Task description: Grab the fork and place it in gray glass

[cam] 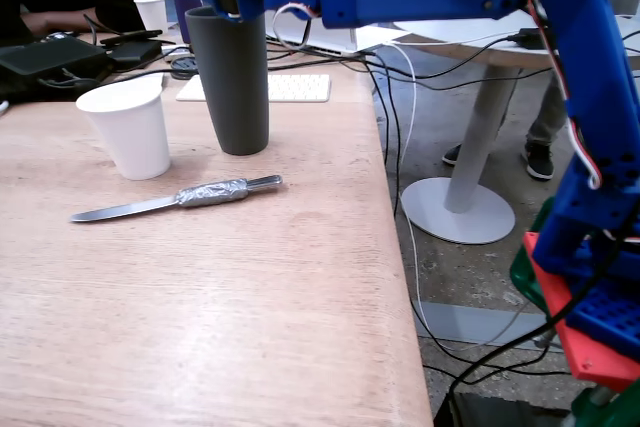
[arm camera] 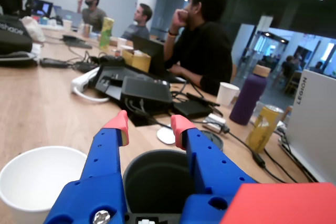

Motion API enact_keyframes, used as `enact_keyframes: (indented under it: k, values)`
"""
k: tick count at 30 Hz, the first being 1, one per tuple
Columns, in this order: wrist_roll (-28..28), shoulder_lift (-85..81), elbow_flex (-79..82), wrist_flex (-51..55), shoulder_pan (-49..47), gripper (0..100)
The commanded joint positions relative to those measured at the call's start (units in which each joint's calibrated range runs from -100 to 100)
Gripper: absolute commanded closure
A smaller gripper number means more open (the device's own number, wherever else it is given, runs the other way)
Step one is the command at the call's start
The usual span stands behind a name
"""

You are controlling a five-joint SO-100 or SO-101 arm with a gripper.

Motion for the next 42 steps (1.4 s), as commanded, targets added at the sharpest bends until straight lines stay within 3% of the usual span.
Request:
enact_keyframes:
  k: [1,12,20,26,35,42]
  values:
    - [-0.1,-1.5,-0.68,-0.92,0.6,82]
    - [-0.1,-9.21,2.05,0.15,0.1,82]
    - [-0.78,-51.67,51.61,0.15,-6.0,82]
    - [-7.42,-87.26,92.76,0.23,-16.15,82]
    - [-7.52,-109.64,123.15,0.47,-23.42,83]
    - [-7.52,-122.42,123.53,32.0,-27.82,83]
